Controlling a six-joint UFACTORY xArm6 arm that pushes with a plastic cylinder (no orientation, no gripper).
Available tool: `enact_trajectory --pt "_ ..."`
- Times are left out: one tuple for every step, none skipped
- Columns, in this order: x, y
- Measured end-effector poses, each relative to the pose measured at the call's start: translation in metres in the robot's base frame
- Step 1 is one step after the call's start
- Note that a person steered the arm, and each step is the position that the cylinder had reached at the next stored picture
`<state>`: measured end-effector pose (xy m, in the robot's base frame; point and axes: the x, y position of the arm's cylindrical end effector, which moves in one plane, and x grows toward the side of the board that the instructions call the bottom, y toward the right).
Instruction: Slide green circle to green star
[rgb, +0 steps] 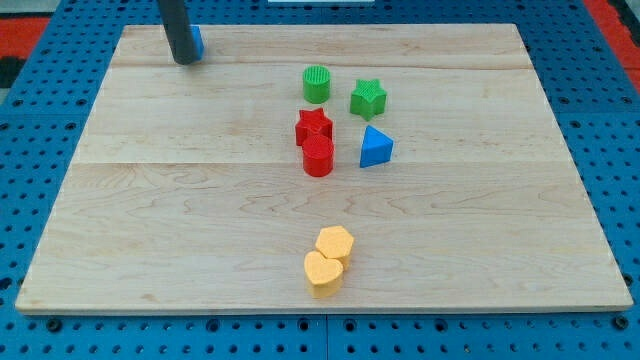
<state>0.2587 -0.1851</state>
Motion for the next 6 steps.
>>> enact_trajectory --pt "0.001 -0.001" --pt "0.013 -0.004" --pt "0.028 -0.006" --pt "0.045 0.003" --pt "0.047 0.037" --pt "0.049 0.082"
